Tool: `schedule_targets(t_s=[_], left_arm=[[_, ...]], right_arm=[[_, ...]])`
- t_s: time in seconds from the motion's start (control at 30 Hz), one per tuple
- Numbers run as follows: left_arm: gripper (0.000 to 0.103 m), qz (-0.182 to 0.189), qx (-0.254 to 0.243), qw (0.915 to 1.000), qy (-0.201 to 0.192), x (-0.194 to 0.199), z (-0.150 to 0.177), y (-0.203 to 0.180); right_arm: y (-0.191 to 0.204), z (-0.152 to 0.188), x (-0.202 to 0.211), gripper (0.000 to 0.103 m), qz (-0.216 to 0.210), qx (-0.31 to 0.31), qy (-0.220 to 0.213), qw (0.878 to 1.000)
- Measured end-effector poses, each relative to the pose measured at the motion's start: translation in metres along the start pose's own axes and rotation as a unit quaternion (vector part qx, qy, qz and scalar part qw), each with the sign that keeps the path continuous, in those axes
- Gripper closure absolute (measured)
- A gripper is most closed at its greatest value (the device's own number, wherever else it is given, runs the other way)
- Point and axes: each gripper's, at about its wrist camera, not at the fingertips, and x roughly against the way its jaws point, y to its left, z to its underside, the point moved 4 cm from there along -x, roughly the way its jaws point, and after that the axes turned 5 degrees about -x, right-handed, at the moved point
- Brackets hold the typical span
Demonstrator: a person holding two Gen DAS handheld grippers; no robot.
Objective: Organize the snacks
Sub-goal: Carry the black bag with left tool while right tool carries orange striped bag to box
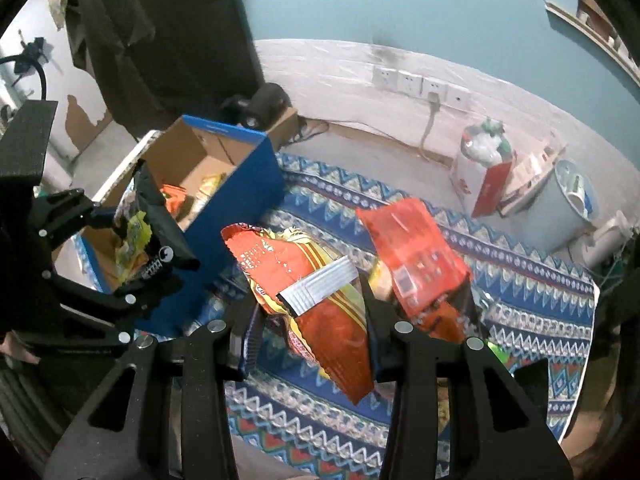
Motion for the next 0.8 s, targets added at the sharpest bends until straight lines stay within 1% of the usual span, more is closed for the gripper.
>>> schedule_targets(t_s=[0.4,0.57,0.8], left_arm=[[0.026,-0.015,0.052,0.9986,0.000,-0.001,0.014,0.051],[0.025,-0.023,0.080,0.9965,0.004,-0.005,0.023,0.078],[0.025,-0.039,0.118,0.9921,0.020,-0.016,0.041,0.114]], right_arm=[[0.036,-0.025,-0.017,0.063,-0.013,0.021,0.001,1.000],[0.053,-0.035,-0.028,0.063,-0.017,0.029,0.006,0.999],[0.078,-0.052,-0.045,0.063,-0.026,0.038,0.011,0.999]])
